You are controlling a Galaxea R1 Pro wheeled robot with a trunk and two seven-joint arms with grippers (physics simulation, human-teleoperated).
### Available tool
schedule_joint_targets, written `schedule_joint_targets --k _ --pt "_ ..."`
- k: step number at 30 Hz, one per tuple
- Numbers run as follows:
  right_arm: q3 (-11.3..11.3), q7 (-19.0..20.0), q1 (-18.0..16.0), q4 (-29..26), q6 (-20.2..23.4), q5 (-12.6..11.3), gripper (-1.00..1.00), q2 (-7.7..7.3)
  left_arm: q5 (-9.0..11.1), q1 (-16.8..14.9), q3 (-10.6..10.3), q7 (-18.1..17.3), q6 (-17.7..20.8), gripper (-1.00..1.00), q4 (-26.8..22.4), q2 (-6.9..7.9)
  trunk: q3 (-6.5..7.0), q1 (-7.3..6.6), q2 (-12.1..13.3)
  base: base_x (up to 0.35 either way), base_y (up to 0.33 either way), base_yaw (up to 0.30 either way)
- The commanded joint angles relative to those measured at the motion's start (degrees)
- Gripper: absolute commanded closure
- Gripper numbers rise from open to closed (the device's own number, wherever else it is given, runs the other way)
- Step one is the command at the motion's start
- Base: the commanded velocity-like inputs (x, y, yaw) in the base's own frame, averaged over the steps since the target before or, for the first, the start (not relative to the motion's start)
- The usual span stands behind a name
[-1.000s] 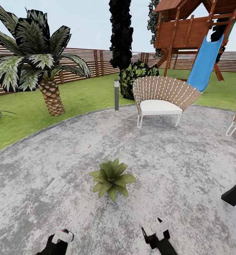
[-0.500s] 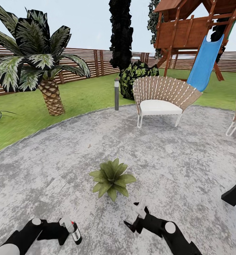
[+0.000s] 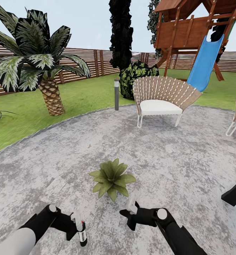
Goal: Pick up the pesticide atomizer in the garden and spray insectifuge to fully cover both potted plants in the garden.
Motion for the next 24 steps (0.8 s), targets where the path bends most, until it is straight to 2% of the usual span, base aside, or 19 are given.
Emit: schedule_joint_targets --k 1,3,6,10,20,24 --pt "0.7 0.2 -0.1 -0.1 0.0 0.4 1.00 -0.03 0.0 0.0 -1.8 -0.1 0.0 1.00 -0.5 -0.25 -0.05 -0.01 0.0 0.000 0.000 0.000" --pt "1.1 0.2 -0.1 -0.1 0.0 0.4 1.00 -0.03 -0.1 0.0 -3.0 -0.1 0.1 1.00 -0.9 -1.06 -0.05 -0.01 0.0 0.000 0.000 0.000" --pt "1.3 0.3 -0.1 -0.1 0.0 0.5 1.00 -0.03 0.0 0.0 -3.6 -0.1 0.1 1.00 -1.2 -1.86 -0.05 -0.01 0.0 0.000 0.000 0.000" --pt "1.3 0.3 -0.2 -0.1 0.0 0.5 1.00 -0.03 0.1 0.1 -3.8 -0.2 0.0 1.00 -1.3 -2.55 -0.05 -0.01 0.0 0.000 0.000 0.000" --pt "1.6 0.3 -0.2 -0.1 0.0 0.4 1.00 -0.03 0.1 0.1 -3.9 -0.5 -0.6 1.00 -1.4 -5.51 -0.05 -0.01 0.0 0.000 0.000 0.000" --pt "1.6 1.7 -0.2 -0.1 0.0 0.5 1.00 -0.03 0.1 0.1 -3.9 -0.5 -0.8 1.00 -1.4 -6.60 -0.05 -0.01 0.0 0.000 0.000 0.000"
